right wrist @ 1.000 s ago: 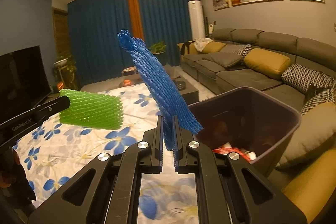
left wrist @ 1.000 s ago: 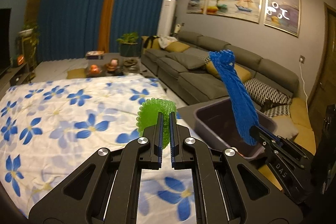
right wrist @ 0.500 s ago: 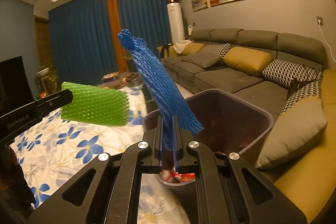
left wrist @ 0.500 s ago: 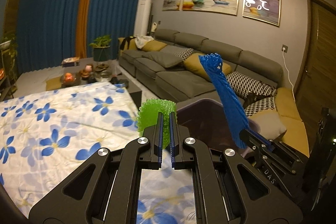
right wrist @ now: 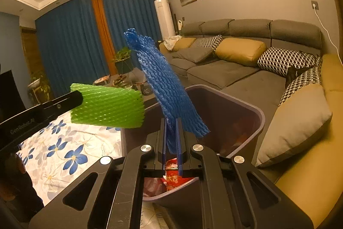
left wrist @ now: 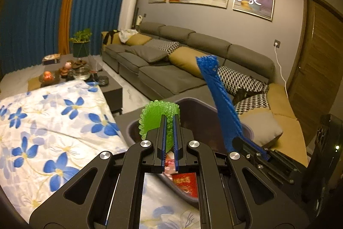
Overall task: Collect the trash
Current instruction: 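Lift and carry both foam nets over the grey bin, then open both tools over the grey bin to drop the foam nets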
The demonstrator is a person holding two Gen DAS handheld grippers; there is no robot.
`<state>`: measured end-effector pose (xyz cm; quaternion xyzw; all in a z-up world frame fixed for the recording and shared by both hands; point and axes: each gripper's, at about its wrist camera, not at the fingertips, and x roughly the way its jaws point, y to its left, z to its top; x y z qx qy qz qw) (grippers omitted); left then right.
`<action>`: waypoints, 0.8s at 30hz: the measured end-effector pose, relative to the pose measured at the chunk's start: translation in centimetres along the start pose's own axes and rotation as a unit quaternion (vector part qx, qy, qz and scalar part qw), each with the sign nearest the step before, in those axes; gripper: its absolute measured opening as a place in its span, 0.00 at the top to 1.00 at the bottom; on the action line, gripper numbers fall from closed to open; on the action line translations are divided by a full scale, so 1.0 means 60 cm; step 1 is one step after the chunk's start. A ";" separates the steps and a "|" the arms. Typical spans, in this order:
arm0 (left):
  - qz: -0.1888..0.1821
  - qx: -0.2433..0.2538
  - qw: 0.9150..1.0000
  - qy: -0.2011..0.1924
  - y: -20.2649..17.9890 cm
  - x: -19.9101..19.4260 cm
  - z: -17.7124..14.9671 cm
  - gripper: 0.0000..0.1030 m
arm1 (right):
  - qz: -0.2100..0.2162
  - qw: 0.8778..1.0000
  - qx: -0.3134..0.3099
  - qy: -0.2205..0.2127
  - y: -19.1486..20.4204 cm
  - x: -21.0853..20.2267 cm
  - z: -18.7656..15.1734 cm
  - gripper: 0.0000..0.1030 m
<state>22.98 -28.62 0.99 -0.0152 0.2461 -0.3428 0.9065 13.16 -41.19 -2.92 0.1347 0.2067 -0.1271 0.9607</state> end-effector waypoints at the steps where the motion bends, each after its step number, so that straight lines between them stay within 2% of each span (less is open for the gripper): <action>1: -0.002 -0.001 1.000 0.003 0.000 0.008 -0.001 0.95 | 0.000 1.000 -0.001 0.001 0.000 0.003 0.000 0.91; 16: -0.040 -0.014 0.999 0.034 -0.005 0.063 -0.007 0.94 | -0.005 1.000 0.004 0.016 -0.008 0.038 0.007 0.90; 17: -0.043 -0.017 0.998 0.039 -0.003 0.066 -0.009 0.89 | -0.006 1.000 0.004 0.018 -0.009 0.040 0.007 0.88; 19: -0.039 -0.019 0.998 0.042 0.003 0.069 -0.012 0.74 | -0.008 1.000 0.005 0.018 -0.009 0.042 0.006 0.71; 20: -0.036 -0.019 0.998 0.042 0.007 0.067 -0.014 0.57 | -0.009 1.000 0.005 0.017 -0.009 0.042 0.006 0.68; 21: -0.033 -0.020 0.998 0.040 0.011 0.065 -0.017 0.43 | -0.011 1.000 0.005 0.016 -0.009 0.042 0.006 0.65; 23: -0.019 -0.021 0.999 0.029 0.020 0.053 -0.022 0.32 | -0.013 1.000 0.005 0.013 -0.010 0.039 0.004 0.61; 24: -0.010 -0.020 0.999 0.023 0.024 0.047 -0.025 0.26 | -0.015 1.000 0.008 0.009 -0.013 0.035 0.003 0.53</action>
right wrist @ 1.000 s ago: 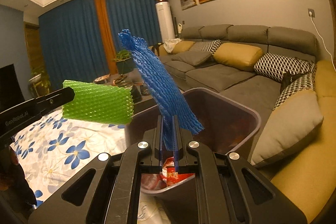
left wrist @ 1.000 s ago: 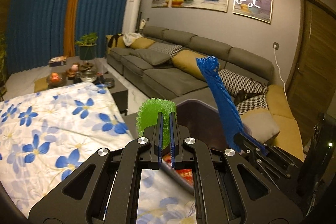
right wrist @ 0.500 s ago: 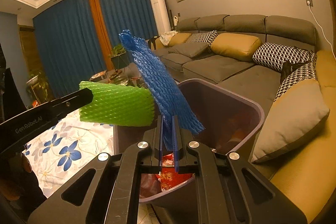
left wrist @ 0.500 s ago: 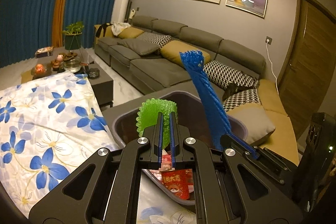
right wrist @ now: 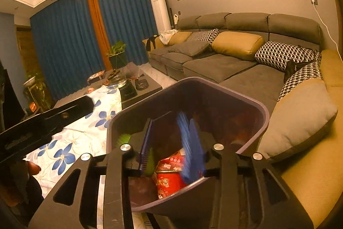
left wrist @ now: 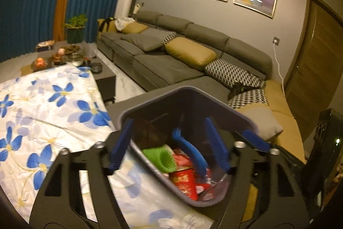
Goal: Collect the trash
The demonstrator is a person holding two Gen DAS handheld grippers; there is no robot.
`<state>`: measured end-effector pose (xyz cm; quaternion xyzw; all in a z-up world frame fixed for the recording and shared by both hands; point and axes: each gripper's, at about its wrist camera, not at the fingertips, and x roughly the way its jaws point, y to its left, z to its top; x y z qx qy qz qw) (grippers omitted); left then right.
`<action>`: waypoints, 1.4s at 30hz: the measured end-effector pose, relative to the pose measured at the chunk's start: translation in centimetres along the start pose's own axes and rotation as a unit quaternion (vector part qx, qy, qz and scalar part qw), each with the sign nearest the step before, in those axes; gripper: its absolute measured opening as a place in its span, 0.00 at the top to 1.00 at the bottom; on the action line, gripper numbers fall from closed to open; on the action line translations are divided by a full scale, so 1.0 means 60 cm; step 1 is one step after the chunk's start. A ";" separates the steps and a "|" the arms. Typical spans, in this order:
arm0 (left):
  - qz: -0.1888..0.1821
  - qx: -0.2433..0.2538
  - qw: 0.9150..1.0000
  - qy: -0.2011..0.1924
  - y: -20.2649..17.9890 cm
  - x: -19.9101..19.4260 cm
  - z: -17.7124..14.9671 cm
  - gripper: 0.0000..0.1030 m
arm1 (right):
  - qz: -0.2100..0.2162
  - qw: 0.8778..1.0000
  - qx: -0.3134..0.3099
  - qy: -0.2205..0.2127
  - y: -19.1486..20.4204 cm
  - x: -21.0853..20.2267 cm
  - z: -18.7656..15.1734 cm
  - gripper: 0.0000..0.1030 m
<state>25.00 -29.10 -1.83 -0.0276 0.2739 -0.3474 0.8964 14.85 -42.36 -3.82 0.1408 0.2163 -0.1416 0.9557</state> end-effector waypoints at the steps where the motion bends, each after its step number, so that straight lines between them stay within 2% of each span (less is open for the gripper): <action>1: 0.007 0.001 1.000 -0.003 0.001 -0.004 -0.002 0.22 | -0.001 1.000 0.003 -0.003 -0.001 -0.003 -0.001 0.47; 3: 0.024 0.003 1.000 -0.004 0.009 -0.014 -0.006 0.16 | -0.004 1.000 0.003 -0.007 -0.002 -0.013 -0.003 0.41; 7: 0.062 -0.002 0.998 -0.009 0.028 -0.047 -0.024 0.09 | -0.017 0.999 -0.011 -0.027 0.003 -0.044 -0.013 0.18; 11: 0.110 0.016 0.994 -0.017 0.038 -0.094 -0.057 0.06 | -0.028 0.999 -0.033 -0.031 0.020 -0.071 -0.026 0.10; 12: 0.122 0.021 0.992 -0.022 0.039 -0.107 -0.066 0.06 | -0.030 0.998 -0.037 -0.032 0.024 -0.076 -0.029 0.05; 14: 0.148 0.026 0.988 -0.029 0.043 -0.131 -0.077 0.06 | -0.028 0.998 -0.047 -0.038 0.034 -0.087 -0.034 0.05; 19: 0.178 0.024 0.983 -0.039 0.049 -0.188 -0.100 0.06 | -0.018 0.998 -0.060 -0.032 0.066 -0.107 -0.049 0.05; 23: 0.201 0.021 0.979 -0.031 0.062 -0.232 -0.113 0.06 | -0.007 0.997 -0.071 -0.036 0.100 -0.134 -0.064 0.05; 30: 0.206 0.004 0.977 -0.055 0.077 -0.327 -0.142 0.06 | 0.006 0.996 -0.074 -0.050 0.148 -0.204 -0.087 0.05; 42: 0.210 -0.015 0.975 -0.076 0.086 -0.431 -0.173 0.06 | 0.000 0.995 -0.090 -0.052 0.202 -0.285 -0.124 0.05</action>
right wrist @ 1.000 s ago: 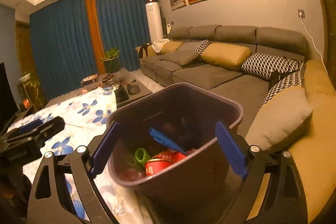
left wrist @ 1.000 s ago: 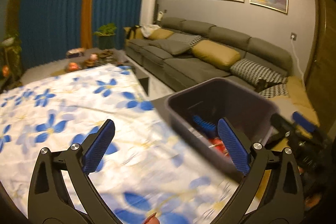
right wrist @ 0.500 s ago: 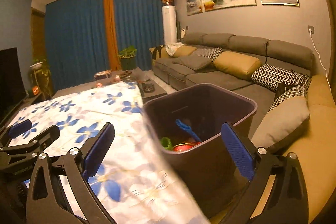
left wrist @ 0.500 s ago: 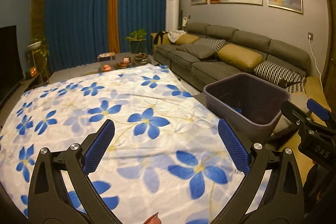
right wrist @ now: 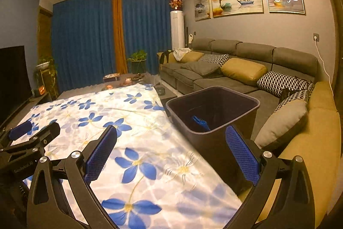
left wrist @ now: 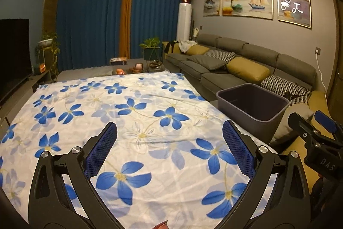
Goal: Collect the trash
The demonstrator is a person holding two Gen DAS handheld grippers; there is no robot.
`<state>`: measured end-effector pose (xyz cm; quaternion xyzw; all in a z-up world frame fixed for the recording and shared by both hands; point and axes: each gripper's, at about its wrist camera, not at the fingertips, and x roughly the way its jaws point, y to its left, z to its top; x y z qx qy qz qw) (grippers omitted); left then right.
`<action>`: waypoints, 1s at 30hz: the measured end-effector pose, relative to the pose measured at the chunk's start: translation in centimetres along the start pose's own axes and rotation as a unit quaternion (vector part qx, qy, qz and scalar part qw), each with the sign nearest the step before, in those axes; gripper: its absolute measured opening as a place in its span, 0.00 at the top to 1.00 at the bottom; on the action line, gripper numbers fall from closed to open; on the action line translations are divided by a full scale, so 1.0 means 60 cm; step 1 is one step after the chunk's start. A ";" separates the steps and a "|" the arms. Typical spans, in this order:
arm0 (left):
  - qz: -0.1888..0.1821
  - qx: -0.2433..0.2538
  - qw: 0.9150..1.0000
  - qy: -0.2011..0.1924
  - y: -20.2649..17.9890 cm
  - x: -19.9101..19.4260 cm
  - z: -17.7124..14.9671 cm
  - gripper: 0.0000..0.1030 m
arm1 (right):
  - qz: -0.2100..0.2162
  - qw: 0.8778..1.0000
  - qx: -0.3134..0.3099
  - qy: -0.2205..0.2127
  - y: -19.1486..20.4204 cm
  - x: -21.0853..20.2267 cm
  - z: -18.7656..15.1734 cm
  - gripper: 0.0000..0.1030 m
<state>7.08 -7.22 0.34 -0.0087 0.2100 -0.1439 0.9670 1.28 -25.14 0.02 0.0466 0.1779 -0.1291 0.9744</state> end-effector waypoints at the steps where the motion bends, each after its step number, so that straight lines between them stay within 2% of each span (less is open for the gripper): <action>1: -0.001 -0.001 1.000 0.000 0.002 -0.006 -0.002 0.06 | 0.000 1.000 0.000 0.001 0.002 -0.005 -0.004 0.05; 12: -0.001 -0.012 1.000 -0.008 0.020 -0.042 -0.006 0.06 | 0.009 1.000 -0.007 -0.007 0.021 -0.036 -0.009 0.05; 30: -0.002 -0.015 1.000 -0.012 0.016 -0.055 -0.001 0.06 | 0.012 1.000 -0.009 -0.018 0.018 -0.045 -0.011 0.05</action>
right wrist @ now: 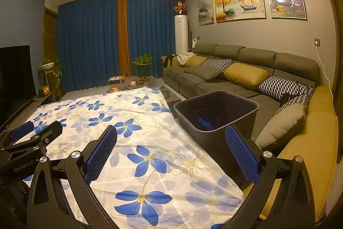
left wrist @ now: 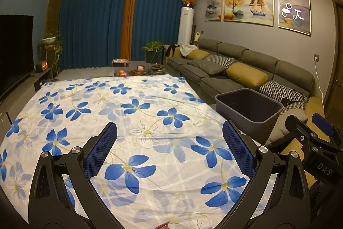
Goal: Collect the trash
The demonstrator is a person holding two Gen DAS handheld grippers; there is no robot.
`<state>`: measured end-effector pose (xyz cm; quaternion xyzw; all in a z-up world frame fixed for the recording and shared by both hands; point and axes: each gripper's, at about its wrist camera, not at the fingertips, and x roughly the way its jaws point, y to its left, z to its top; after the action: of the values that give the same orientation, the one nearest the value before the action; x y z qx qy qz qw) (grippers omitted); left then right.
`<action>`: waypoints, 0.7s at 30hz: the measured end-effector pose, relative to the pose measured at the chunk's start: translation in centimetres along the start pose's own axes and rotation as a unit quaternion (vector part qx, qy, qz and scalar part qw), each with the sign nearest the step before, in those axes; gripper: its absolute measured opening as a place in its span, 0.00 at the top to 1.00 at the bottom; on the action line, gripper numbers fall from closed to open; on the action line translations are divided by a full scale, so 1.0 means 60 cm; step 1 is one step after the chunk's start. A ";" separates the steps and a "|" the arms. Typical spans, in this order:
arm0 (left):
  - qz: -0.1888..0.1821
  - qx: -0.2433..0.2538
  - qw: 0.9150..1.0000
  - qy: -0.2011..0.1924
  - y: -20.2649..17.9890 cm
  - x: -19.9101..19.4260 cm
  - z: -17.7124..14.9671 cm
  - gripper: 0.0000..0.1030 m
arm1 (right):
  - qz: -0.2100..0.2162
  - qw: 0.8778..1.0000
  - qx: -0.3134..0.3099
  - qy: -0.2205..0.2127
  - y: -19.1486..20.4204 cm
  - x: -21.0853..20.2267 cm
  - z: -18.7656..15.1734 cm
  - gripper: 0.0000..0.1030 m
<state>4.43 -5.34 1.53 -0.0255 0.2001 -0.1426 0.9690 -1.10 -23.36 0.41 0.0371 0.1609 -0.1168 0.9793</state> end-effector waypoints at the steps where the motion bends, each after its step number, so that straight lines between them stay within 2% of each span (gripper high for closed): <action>1: 0.000 0.000 1.000 0.000 0.000 0.000 0.000 0.06 | 0.000 1.000 0.000 0.000 0.000 -0.001 0.000 0.05; 21: -0.001 0.002 1.000 0.001 -0.004 -0.003 0.004 0.06 | -0.002 1.000 0.002 -0.001 -0.001 -0.001 0.003 0.05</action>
<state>4.33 -5.50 1.84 -0.0240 0.2009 -0.1443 0.9686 -1.09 -23.41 0.61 0.0383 0.1595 -0.1192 0.9792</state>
